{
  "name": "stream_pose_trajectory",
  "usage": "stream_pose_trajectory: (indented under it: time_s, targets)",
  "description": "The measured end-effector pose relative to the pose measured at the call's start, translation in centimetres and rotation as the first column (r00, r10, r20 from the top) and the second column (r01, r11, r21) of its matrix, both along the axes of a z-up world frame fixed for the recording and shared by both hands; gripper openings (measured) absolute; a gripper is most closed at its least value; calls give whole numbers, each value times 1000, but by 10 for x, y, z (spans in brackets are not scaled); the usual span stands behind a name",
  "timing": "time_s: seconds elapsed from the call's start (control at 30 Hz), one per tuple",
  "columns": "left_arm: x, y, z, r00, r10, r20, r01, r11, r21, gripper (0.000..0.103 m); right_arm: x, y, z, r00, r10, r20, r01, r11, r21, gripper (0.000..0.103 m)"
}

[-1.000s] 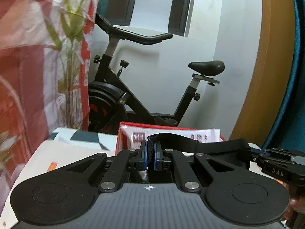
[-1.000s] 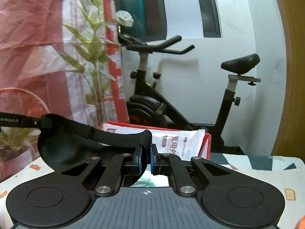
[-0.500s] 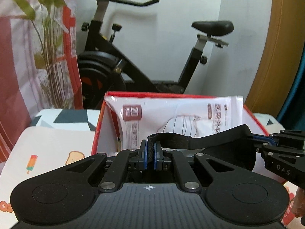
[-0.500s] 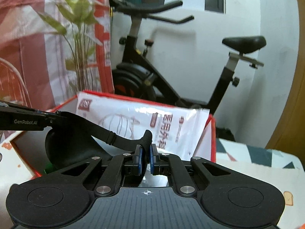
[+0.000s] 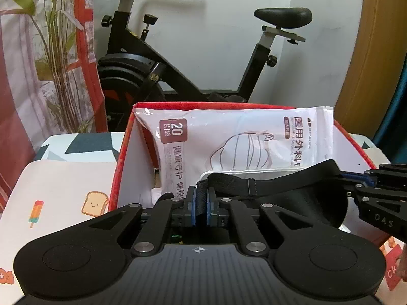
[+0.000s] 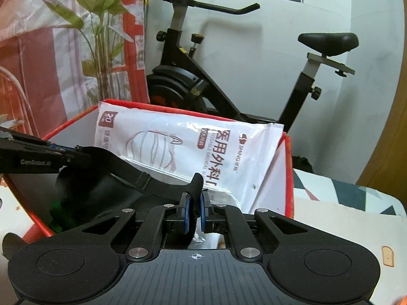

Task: Organize soft objects
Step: 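Lower the eye mask into the box and open both grippers, then move both grippers down to the grey knit towel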

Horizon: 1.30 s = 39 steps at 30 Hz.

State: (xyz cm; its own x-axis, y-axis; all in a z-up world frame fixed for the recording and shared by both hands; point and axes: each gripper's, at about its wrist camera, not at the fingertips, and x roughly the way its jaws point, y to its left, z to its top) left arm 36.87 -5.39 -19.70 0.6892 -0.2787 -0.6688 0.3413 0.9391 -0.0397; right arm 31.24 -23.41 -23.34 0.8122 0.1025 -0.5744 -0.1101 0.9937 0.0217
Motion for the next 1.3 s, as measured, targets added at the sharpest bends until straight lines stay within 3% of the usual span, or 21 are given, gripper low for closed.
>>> stream_pose_trajectory:
  time_s: [0.1, 0.13, 0.2, 0.3, 0.37, 0.43, 0.53, 0.57, 0.67, 0.73, 0.93, 1.3]
  targets:
    - [2, 3, 2, 1000, 4, -15, -5, 1000, -11, 23, 1, 1, 1, 1000, -17, -8, 17, 1000, -18, 22]
    - [3, 4, 2, 1000, 1, -19, -2, 1000, -17, 32, 1, 2, 1, 1000, -24, -8, 23, 999, -29, 24]
    - [1, 5, 5, 1000, -6, -18, 5, 1000, -27, 37, -1, 1, 2, 999, -32, -6, 32, 999, -39, 25]
    - [-3, 7, 11, 1000, -6, -2, 6, 999, -44, 50, -3, -1, 4, 999, -42, 0, 42, 998, -41, 35]
    - [-8, 8, 17, 1000, -15, 8, 16, 997, -69, 60, -7, -4, 7, 999, -48, 16, 49, 998, -25, 56]
    - [-14, 7, 23, 1000, -23, 22, 24, 996, -86, 66, -12, -7, 11, 998, -55, 41, 55, 998, -5, 65]
    - [-27, 10, 33, 998, -35, 57, 41, 993, -108, 90, -22, -12, 18, 994, -70, 79, 68, 997, 21, 75]
    - [-32, 10, 36, 996, -45, 76, 54, 992, -113, 98, -25, -14, 20, 993, -75, 88, 72, 997, 34, 83]
    - [-50, 14, 43, 990, -69, 127, 84, 990, -112, 103, -38, -22, 26, 988, -97, 120, 88, 993, 79, 98]
    - [-61, 16, 45, 987, -66, 145, 81, 992, -94, 103, -48, -26, 29, 983, -106, 147, 92, 991, 101, 103]
    - [-89, 28, 40, 985, -11, 172, 22, 998, -62, 103, -76, -34, 30, 974, -122, 191, 91, 982, 162, 103]
    - [-123, 58, -1, 989, 126, 77, -120, 989, -82, 103, -127, -38, 5, 945, -207, 254, 167, 971, 172, 103]
